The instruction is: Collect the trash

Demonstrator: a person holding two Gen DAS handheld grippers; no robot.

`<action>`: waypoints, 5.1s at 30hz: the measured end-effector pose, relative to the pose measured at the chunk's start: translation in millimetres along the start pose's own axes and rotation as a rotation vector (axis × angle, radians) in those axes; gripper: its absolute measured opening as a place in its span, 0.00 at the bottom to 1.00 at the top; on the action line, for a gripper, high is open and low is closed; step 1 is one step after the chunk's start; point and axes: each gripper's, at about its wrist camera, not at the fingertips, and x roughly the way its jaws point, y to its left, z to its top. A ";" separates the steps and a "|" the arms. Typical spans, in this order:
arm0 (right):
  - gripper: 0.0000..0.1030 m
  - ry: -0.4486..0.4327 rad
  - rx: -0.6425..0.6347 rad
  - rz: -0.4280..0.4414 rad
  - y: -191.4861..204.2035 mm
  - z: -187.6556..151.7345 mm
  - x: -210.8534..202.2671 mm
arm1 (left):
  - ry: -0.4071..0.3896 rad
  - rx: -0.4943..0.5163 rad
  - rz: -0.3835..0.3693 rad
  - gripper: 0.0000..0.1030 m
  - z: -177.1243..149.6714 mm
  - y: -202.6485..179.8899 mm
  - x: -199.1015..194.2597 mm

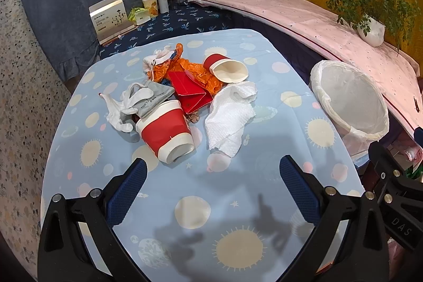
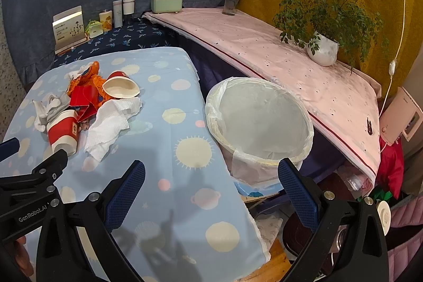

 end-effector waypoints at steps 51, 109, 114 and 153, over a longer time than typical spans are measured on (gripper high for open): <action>0.93 -0.011 -0.020 0.043 71.5 19.2 31.8 | 0.043 -0.158 -0.066 0.93 9.9 105.1 65.5; 0.02 0.051 0.044 0.254 122.1 57.9 76.2 | 0.119 -0.171 -0.256 0.44 13.0 117.2 83.8; 0.02 -0.006 0.062 0.244 101.4 64.0 51.8 | 0.085 -0.152 -0.276 0.44 17.7 107.2 65.1; 0.03 -0.074 0.318 0.027 -129.4 111.0 78.2 | 0.072 0.289 -0.682 0.45 125.4 -161.6 73.7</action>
